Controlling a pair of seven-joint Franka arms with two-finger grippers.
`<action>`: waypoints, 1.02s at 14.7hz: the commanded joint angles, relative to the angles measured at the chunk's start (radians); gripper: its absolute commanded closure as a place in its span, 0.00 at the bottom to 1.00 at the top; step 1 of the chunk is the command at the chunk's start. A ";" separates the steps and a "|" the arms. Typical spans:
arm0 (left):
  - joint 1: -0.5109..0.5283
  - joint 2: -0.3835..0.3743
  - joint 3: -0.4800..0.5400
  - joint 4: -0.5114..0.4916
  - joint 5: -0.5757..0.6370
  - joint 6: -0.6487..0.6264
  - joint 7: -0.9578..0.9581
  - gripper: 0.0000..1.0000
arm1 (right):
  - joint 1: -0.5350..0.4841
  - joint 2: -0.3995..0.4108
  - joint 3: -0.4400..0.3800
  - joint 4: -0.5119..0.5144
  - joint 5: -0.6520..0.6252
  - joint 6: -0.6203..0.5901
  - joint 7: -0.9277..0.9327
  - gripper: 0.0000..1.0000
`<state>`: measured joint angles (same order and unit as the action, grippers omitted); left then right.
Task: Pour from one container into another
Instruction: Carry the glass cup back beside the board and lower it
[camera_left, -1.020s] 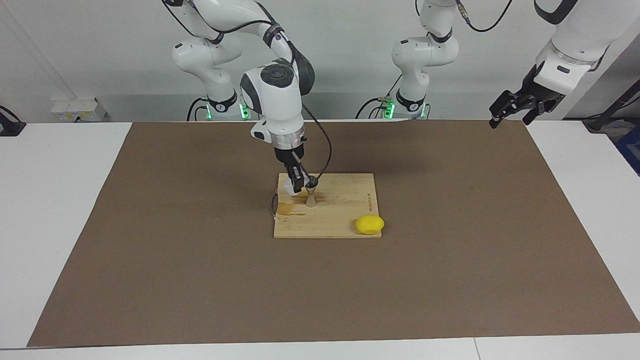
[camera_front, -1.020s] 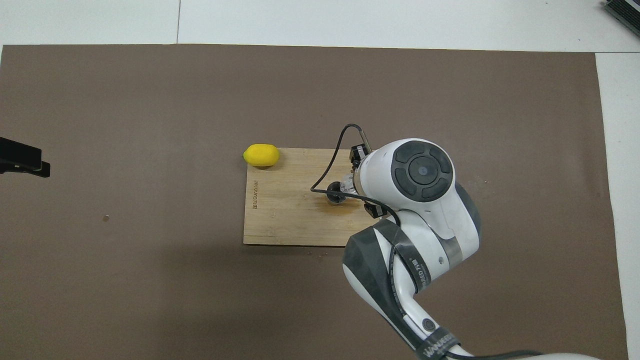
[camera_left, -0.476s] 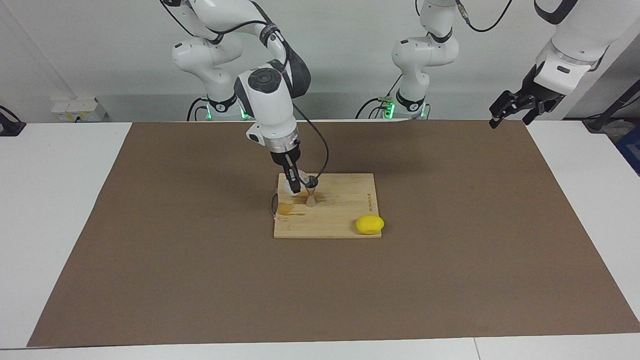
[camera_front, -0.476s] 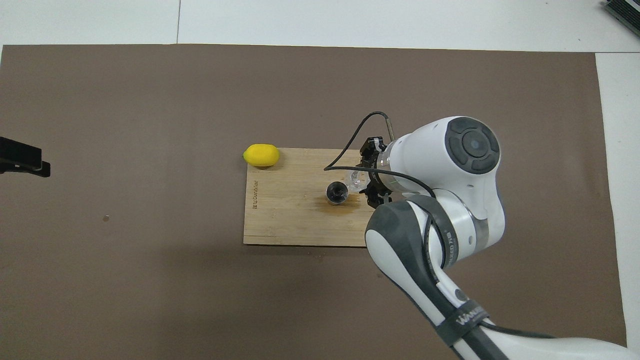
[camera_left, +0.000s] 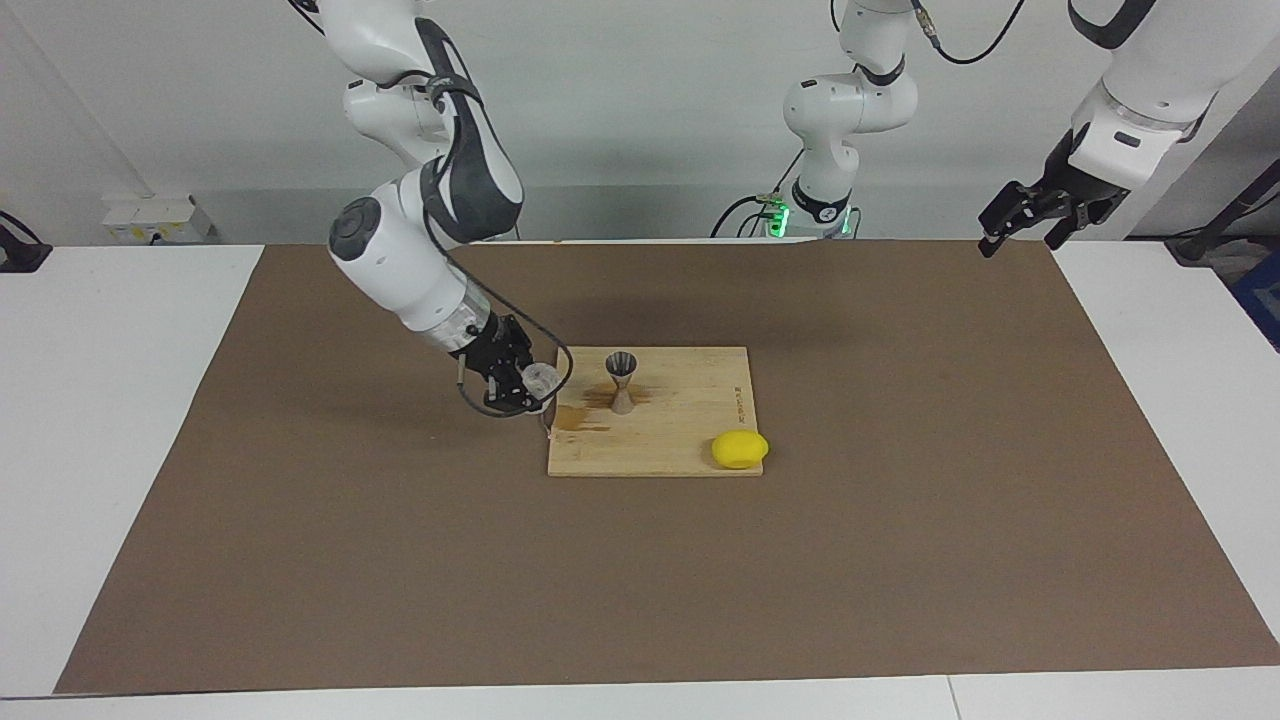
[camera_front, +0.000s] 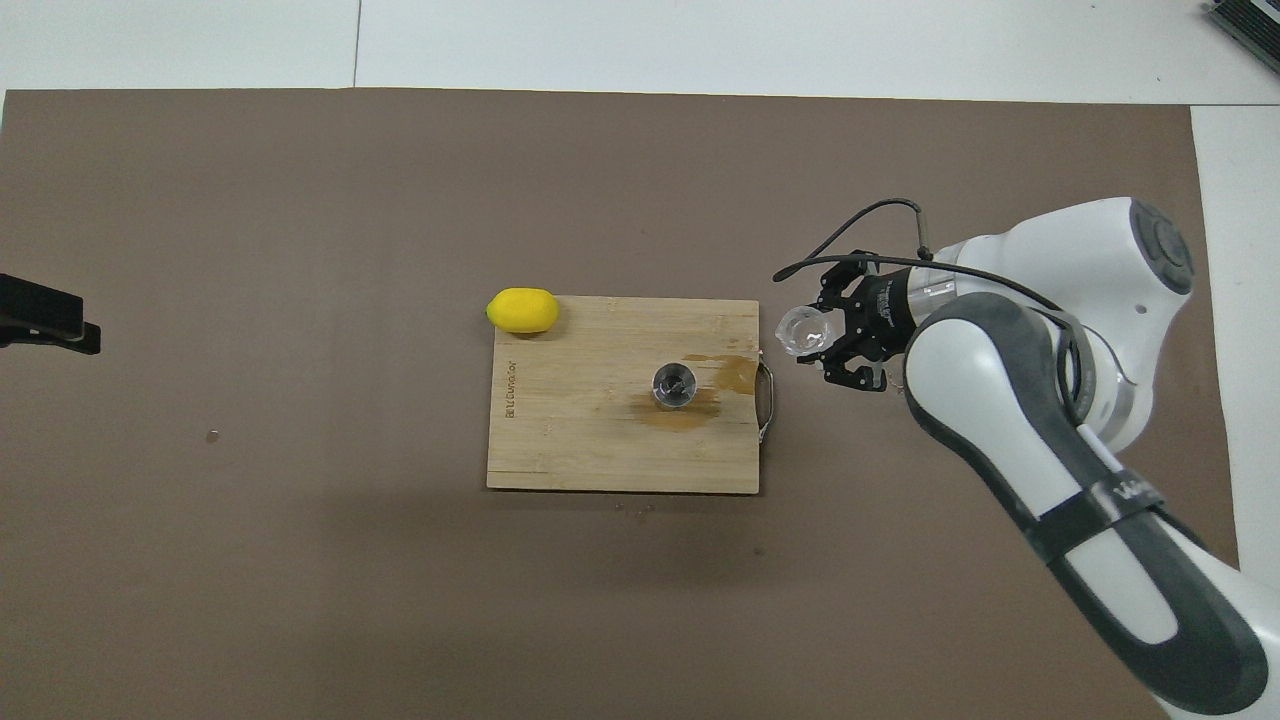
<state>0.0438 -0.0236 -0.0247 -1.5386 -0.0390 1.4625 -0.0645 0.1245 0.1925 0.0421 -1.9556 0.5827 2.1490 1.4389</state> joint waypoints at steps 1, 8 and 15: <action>-0.007 -0.035 0.005 -0.043 -0.010 0.025 -0.015 0.00 | -0.092 0.001 0.013 -0.043 0.080 -0.030 -0.148 1.00; -0.005 -0.035 0.006 -0.043 -0.010 0.027 -0.015 0.00 | -0.282 0.067 0.013 -0.092 0.186 -0.099 -0.457 1.00; -0.005 -0.035 0.006 -0.043 -0.010 0.025 -0.015 0.00 | -0.345 0.124 0.013 -0.103 0.235 -0.127 -0.615 1.00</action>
<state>0.0438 -0.0236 -0.0246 -1.5387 -0.0390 1.4628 -0.0670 -0.2105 0.3149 0.0427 -2.0497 0.7827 2.0316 0.8733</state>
